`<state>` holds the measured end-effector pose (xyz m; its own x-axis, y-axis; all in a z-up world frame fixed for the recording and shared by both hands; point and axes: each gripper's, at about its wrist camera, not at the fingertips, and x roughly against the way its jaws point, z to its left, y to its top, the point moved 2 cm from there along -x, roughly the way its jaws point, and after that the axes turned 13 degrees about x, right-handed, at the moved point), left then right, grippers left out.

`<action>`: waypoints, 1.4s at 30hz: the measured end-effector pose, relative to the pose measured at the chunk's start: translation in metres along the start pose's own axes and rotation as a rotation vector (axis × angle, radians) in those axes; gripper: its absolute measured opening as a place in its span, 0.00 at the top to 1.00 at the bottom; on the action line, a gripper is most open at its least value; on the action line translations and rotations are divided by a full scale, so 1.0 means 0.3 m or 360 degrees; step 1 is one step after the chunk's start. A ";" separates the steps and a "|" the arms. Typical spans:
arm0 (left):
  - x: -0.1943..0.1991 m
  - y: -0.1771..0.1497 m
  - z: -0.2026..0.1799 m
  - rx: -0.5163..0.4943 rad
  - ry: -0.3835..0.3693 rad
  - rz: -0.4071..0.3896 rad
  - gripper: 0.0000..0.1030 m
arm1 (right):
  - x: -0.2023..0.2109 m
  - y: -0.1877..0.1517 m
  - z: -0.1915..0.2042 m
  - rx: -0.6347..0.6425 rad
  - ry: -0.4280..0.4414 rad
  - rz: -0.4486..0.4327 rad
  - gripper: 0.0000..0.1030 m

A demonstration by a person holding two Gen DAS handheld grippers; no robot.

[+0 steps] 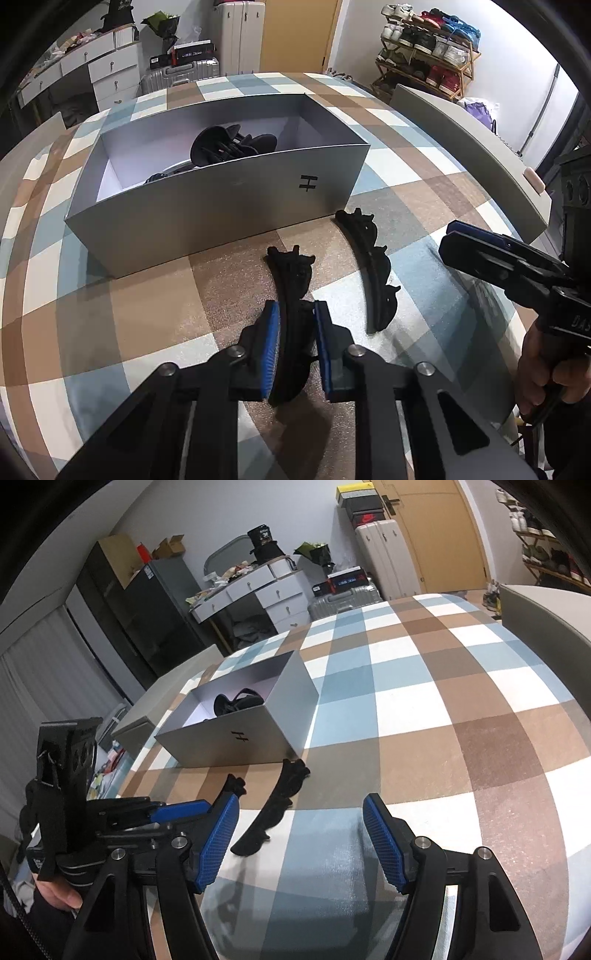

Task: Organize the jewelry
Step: 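Grasp the second black curved hair comb with the right gripper while the left holds its comb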

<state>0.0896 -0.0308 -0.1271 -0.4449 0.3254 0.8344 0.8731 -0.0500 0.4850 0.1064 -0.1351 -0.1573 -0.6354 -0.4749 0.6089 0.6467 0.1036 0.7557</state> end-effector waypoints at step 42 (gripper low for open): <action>0.222 -0.039 0.197 0.0217 0.0105 -0.0375 0.91 | -0.199 0.032 0.194 0.0480 -0.0199 0.0317 0.62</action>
<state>0.0617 0.0472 -0.0926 -0.6471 0.2507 0.7200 0.7607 0.1491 0.6318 0.1258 -0.0549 -0.1723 -0.5684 -0.3109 0.7617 0.6215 0.4443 0.6452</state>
